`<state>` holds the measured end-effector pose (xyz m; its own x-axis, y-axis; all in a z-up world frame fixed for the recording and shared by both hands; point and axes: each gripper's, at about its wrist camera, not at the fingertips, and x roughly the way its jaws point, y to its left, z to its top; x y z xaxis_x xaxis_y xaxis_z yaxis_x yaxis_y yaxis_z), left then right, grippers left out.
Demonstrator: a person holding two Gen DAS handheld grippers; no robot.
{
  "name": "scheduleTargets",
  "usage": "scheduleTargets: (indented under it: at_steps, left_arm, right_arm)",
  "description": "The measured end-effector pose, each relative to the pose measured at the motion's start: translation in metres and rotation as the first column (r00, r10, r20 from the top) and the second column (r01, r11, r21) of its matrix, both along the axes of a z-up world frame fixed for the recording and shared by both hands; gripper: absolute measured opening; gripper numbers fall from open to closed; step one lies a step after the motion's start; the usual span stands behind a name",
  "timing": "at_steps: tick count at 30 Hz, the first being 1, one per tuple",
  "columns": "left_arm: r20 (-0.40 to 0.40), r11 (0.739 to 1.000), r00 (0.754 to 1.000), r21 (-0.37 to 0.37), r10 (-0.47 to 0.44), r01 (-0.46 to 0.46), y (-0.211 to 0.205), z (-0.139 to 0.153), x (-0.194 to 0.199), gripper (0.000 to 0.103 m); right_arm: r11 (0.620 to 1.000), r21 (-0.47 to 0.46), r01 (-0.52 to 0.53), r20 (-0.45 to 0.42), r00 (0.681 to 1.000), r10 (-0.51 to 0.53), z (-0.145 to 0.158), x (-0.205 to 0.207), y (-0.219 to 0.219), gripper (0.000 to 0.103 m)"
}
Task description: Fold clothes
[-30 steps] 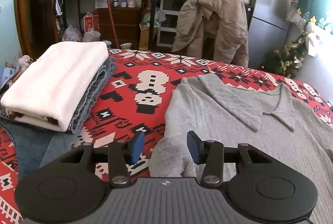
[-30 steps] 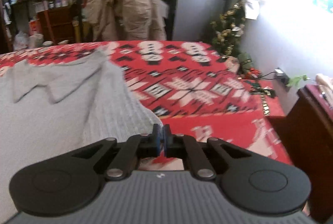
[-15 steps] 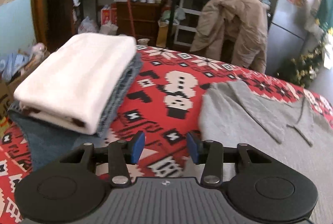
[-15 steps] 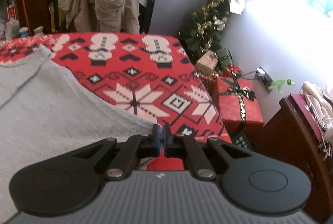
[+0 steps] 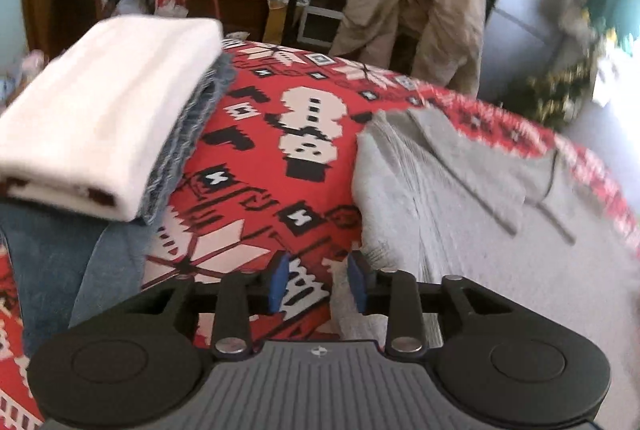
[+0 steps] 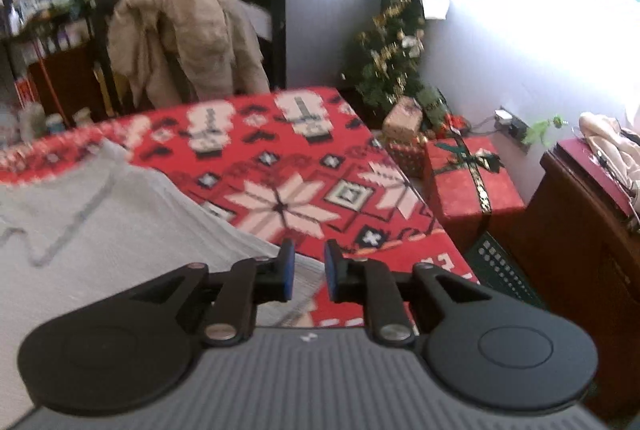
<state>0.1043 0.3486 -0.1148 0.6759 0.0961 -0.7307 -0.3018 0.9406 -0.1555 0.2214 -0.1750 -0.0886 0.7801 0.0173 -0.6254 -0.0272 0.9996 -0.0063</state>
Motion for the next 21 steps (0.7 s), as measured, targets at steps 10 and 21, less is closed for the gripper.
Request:
scheduleTargets:
  at_steps: [10,21]
  left_arm:
    - [0.125,0.946,0.977,0.297,-0.171,0.128,-0.071,0.016,-0.012,0.0]
    - [0.101,0.974,0.995,0.226,-0.012,-0.012,-0.05,0.013,-0.006,0.039]
  right_arm:
    - [0.988,0.103,-0.111,0.061,0.993,0.105,0.016,-0.054,0.057,0.018]
    - [0.988,0.118,-0.102,0.018,0.995,0.1,-0.018,-0.073,0.063,0.019]
